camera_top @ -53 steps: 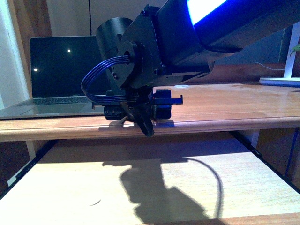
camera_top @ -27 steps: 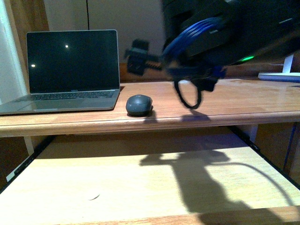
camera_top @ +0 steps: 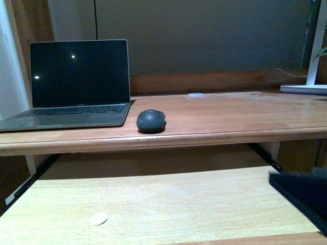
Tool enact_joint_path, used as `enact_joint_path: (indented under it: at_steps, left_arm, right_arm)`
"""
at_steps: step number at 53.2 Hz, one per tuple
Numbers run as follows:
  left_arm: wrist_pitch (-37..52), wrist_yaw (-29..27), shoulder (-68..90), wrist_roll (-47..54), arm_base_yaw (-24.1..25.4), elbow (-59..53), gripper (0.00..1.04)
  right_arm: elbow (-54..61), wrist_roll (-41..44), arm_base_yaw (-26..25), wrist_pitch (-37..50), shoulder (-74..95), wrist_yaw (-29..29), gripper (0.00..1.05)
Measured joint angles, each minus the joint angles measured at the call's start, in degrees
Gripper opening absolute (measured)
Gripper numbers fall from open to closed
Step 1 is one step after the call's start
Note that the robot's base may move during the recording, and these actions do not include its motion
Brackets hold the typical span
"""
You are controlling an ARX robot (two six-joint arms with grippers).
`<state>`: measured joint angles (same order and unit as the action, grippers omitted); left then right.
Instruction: Place mouse
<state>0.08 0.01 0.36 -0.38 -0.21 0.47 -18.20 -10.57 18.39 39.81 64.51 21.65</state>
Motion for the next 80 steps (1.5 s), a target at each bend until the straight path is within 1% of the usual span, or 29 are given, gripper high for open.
enact_joint_path:
  at_steps: [2,6,9,12,20,28,33,42,59,65,67,68,70,76,80]
  left_arm:
    - [0.0,0.0,0.0,0.0,0.0,0.0,0.97]
    - [0.0,0.0,0.0,0.0,0.0,0.0,0.97]
    - [0.0,0.0,0.0,0.0,0.0,0.0,0.97]
    - [0.0,0.0,0.0,0.0,0.0,0.0,0.97]
    - [0.0,0.0,0.0,0.0,0.0,0.0,0.97]
    - [0.0,0.0,0.0,0.0,0.0,0.0,0.97]
    - [0.0,0.0,0.0,0.0,0.0,0.0,0.97]
    - [0.0,0.0,0.0,0.0,0.0,0.0,0.97]
    - [0.0,0.0,0.0,0.0,0.0,0.0,0.97]
    - [0.0,0.0,0.0,0.0,0.0,0.0,0.97]
    - [0.0,0.0,0.0,0.0,0.0,0.0,0.97]
    - [0.0,0.0,0.0,0.0,0.0,0.0,0.97]
    - [0.0,0.0,0.0,0.0,0.0,0.0,0.97]
    - [0.0,0.0,0.0,0.0,0.0,0.0,0.97]
    - [0.0,0.0,0.0,0.0,0.0,0.0,0.97]
  right_arm:
    - [3.1,1.2,-1.0,-0.1,-2.6,3.3,0.97]
    - [7.7,3.3,-1.5,-0.3,-5.8,7.5,0.97]
    - [10.1,5.2,-1.2,-0.6,-6.7,9.0,0.97]
    - [12.0,6.9,0.0,-0.2,-6.3,8.8,0.97]
    - [13.4,8.7,5.2,7.2,0.6,3.4,0.97]
    - [11.1,8.7,11.7,15.3,11.9,-3.0,0.97]
    - [7.5,8.8,14.9,17.6,18.0,-6.6,0.97]
    - [1.4,8.7,18.3,19.1,26.6,-11.6,0.97]
    - [-14.9,7.9,18.9,17.7,38.5,-24.5,0.97]
    - [-23.5,8.7,18.6,15.5,43.6,-31.5,0.97]
    - [-25.7,9.2,18.5,14.6,44.8,-33.0,0.97]
    - [-28.0,9.4,18.4,13.5,46.1,-35.2,0.97]
    - [-30.1,9.8,18.3,12.6,47.3,-36.8,0.97]
    - [-36.3,10.1,18.3,9.5,50.3,-40.1,0.97]
    - [-39.2,10.3,18.4,8.3,51.7,-40.8,0.97]
